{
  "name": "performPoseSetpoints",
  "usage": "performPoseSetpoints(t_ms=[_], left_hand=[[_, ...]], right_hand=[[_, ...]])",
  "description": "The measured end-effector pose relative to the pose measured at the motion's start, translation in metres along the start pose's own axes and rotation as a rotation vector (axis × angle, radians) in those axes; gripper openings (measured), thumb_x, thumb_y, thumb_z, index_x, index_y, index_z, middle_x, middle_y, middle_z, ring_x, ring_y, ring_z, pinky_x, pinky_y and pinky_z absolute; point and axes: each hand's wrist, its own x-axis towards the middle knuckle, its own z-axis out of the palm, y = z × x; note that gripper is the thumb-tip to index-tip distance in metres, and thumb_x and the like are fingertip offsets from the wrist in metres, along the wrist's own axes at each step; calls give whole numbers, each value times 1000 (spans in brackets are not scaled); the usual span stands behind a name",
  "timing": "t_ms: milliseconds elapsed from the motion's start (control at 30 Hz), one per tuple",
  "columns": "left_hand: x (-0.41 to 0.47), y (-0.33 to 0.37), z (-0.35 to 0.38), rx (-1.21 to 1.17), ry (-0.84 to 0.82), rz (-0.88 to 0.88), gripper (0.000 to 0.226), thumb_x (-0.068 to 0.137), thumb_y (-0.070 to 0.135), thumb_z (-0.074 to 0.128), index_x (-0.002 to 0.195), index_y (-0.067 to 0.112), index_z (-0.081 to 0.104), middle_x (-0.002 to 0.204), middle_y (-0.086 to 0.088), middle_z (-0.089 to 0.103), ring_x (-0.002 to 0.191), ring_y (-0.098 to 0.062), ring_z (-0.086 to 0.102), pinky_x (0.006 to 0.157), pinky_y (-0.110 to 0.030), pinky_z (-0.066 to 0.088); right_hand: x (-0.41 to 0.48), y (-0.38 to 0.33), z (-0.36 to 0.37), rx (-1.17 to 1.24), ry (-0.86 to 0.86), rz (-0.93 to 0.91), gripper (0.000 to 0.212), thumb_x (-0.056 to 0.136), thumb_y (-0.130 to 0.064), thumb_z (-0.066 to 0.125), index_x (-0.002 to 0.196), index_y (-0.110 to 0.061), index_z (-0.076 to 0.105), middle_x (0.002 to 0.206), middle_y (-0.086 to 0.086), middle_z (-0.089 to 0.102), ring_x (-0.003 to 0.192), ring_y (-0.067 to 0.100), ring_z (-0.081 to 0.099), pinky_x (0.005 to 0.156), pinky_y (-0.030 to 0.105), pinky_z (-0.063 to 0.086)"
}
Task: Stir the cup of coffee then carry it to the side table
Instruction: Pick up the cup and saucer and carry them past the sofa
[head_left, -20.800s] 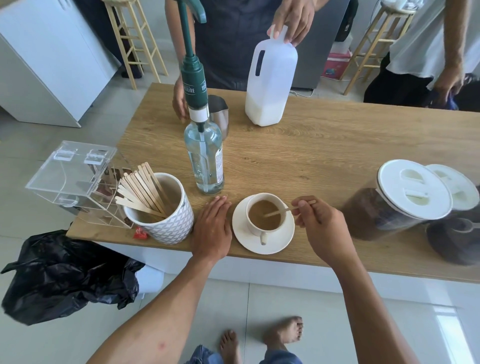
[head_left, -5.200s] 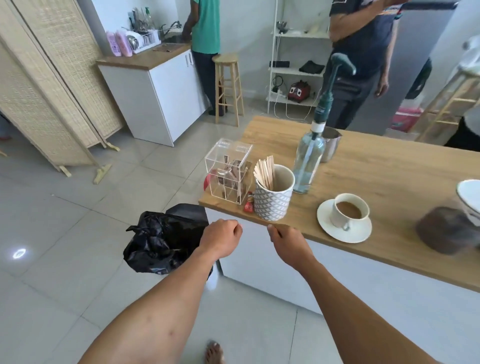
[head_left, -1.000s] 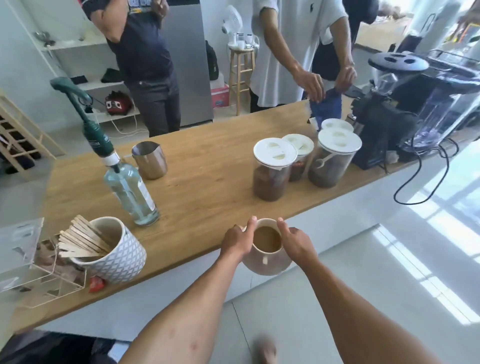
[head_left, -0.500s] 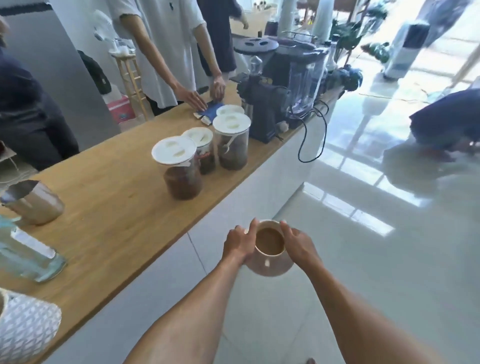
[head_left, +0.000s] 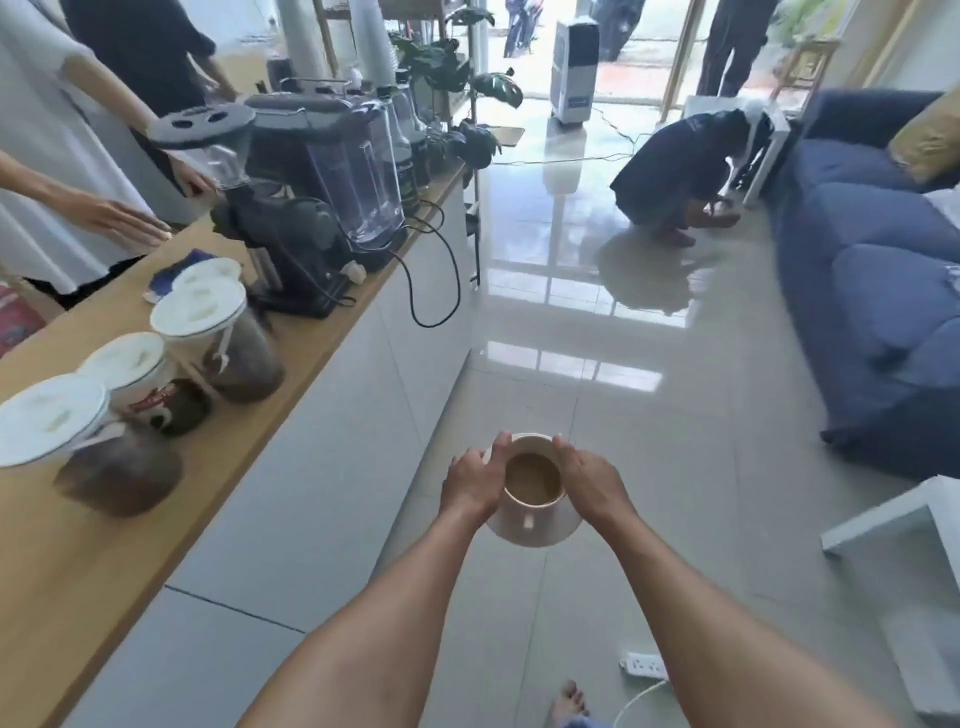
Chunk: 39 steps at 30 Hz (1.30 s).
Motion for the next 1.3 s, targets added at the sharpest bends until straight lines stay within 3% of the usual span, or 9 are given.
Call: performPoseSetpoints(t_ms=[233, 567, 667, 867, 933, 1067, 1300], left_hand=[[15, 89, 86, 50, -99, 146, 89, 76, 86, 17, 99, 16, 67, 102, -9, 66, 92, -26, 60, 75, -36, 44], [17, 182, 193, 118, -254, 300, 74, 91, 74, 27, 100, 12, 66, 102, -11, 65, 93, -29, 60, 74, -36, 43], [16, 204, 219, 146, -301, 351, 76, 90, 75, 27, 98, 11, 67, 101, -11, 66, 90, -28, 61, 75, -37, 46], [18, 236, 268, 209, -405, 439, 77, 92, 73, 30, 103, 6, 66, 103, -12, 66, 93, -29, 61, 74, -35, 42], [19, 247, 284, 202, -458, 450, 79, 89, 76, 29, 99, 8, 67, 101, -10, 67, 92, -28, 62, 76, -37, 46], [23, 271, 318, 223, -533, 498, 83, 80, 82, 26, 89, 11, 67, 94, -8, 68, 89, -28, 63, 82, -42, 51], [42, 323, 373, 305, -668, 610, 74, 88, 76, 30, 92, 12, 68, 93, -7, 67, 89, -27, 63, 80, -38, 50]], right_hand=[[25, 54, -97, 34, 147, 65, 62, 98, -57, 31, 92, -10, 71, 90, 8, 64, 87, 25, 57, 71, 33, 38], [42, 133, -203, 44, 342, 200, 75, 89, -71, 24, 106, -12, 68, 105, 13, 65, 92, 27, 55, 76, 34, 39], [41, 153, -224, 64, 393, 261, 85, 83, -77, 19, 109, -12, 67, 108, 14, 64, 95, 28, 56, 77, 33, 39], [36, 186, -255, 119, 475, 350, 80, 87, -74, 18, 109, -16, 68, 106, 11, 65, 96, 25, 56, 80, 34, 41], [37, 197, -266, 132, 508, 390, 80, 87, -74, 19, 109, -15, 68, 105, 11, 65, 96, 26, 56, 78, 35, 42], [42, 217, -288, 183, 589, 477, 89, 78, -82, 15, 111, -18, 67, 109, 8, 66, 105, 26, 56, 89, 38, 47], [55, 239, -330, 236, 695, 581, 73, 87, -69, 20, 102, -17, 68, 104, 8, 66, 91, 23, 54, 75, 33, 39]])
